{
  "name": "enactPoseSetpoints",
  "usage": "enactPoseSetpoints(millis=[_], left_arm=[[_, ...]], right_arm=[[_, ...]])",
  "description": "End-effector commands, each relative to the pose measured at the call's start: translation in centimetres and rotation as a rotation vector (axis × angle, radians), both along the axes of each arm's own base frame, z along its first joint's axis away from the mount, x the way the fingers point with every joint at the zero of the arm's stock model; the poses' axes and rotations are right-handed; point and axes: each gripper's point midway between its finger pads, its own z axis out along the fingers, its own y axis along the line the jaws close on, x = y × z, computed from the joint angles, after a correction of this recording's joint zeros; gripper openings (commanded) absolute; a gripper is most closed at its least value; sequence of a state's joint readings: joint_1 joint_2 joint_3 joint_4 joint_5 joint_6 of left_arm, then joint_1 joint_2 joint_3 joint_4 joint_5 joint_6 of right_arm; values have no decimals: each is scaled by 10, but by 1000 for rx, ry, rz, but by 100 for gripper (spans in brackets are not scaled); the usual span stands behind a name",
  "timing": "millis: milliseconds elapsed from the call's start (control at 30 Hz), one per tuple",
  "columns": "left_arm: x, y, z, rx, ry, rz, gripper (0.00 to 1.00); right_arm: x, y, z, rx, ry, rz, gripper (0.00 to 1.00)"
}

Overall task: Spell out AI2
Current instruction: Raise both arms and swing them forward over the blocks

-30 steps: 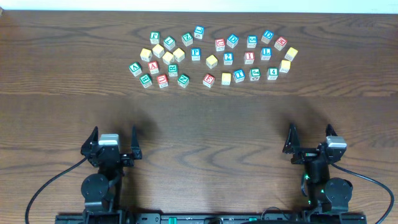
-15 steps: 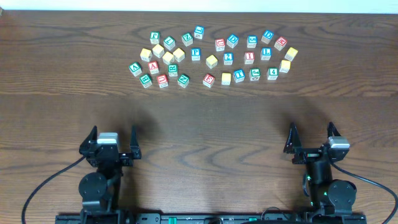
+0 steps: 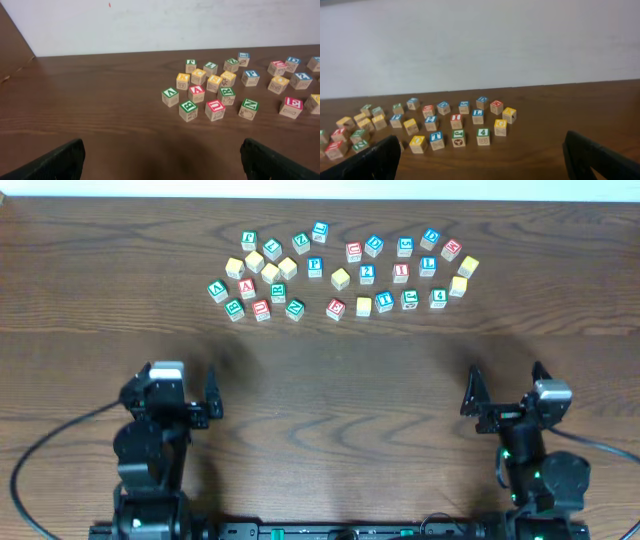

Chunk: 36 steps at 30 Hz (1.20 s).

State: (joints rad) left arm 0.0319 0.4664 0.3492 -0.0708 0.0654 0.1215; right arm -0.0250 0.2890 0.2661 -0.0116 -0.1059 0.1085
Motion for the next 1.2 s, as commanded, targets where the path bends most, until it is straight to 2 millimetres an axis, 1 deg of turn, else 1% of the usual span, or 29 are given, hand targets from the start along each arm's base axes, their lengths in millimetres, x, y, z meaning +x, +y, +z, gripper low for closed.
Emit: enactPoseSetpoints(millis=[0,167,367,500,733,833,1000,1167], left_arm=[[12,0,23,6,-1,-5,98],[32,-5,37,-7,53,-42,98],[53,-6,50,-15,155,-48,98],[62,-11,58,-32,239,-77,98],[72,-11,73,-47,427,-76,98],[80,-17,80,-72,505,-108,98],[105,-28,93,-115,576,-163,98],[134,-28,97,-131,649,-171,98]], right_arm=[[7,3,23,-45,1,26,99],[25,3,37,-48,103,34,99],[50,10,48,-63,240,85,99],[66,18,55,-63,356,144,99],[101,17,65,-40,571,154,99],[117,19,71,-30,634,169,99],[143,32,81,-33,679,268,99],[172,35,87,-22,715,286,99]])
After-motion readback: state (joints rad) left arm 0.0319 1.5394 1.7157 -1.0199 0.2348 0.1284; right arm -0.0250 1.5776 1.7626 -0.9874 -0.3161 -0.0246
